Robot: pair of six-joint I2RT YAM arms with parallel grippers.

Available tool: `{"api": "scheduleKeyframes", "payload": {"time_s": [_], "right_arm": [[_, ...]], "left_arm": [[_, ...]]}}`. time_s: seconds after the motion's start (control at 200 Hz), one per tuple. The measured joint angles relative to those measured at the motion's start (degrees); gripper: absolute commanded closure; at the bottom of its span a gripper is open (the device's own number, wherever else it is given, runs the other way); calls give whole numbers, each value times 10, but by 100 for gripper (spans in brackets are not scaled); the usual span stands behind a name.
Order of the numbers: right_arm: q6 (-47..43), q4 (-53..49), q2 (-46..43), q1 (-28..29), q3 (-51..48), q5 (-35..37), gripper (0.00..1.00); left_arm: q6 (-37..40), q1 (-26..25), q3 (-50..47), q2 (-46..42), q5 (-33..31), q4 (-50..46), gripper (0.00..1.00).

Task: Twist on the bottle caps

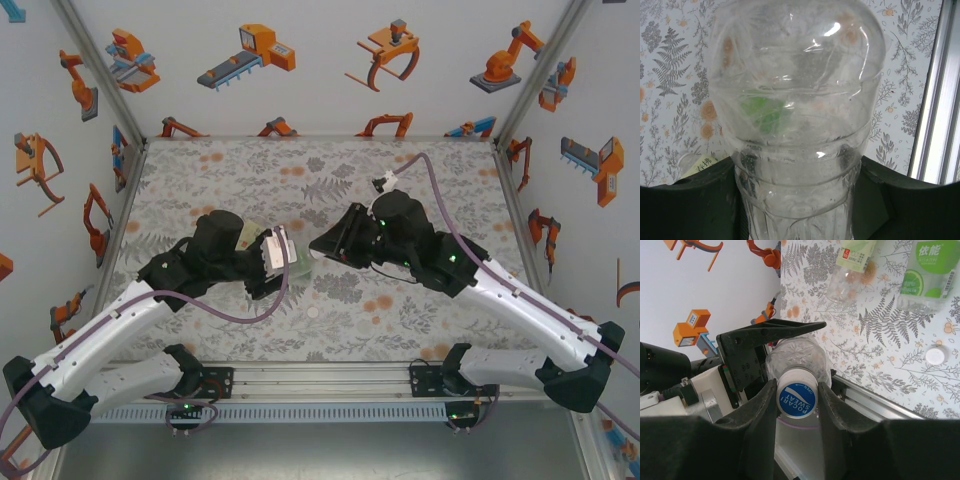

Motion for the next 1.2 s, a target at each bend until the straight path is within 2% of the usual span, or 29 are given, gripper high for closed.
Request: {"api": "scheduleKeyframes", "payload": {"time_s": [0.12, 0.2, 0.24, 0.456, 0.726, 0.826, 0.981, 1.202], "right_arm": [[0, 0, 0, -4, 0, -4, 85], [-1, -1, 1, -11, 0, -8, 87], [-4, -6, 2, -18, 0, -10, 87], [-63, -59, 37, -75, 15, -17, 90], [-245, -177, 158, -184, 143, -7, 91], [-318, -206, 212, -218, 200, 12, 91], [-421, -234, 321, -278, 302, 36, 91], [-522, -249, 475, -334, 438, 76, 91]], "left_arm": [[-2, 0, 0, 0, -1, 1, 39], [-6, 0, 0, 0, -5, 6, 25], [-10, 0, 0, -2, -10, 12, 21], [-31, 1, -1, -19, -37, 34, 14], [-106, 45, -5, -38, -75, 37, 16], [-147, 62, -12, -54, -97, 37, 17], [-241, 81, -14, -70, -165, 26, 17], [-352, 87, -14, -73, -223, -28, 19]]}}
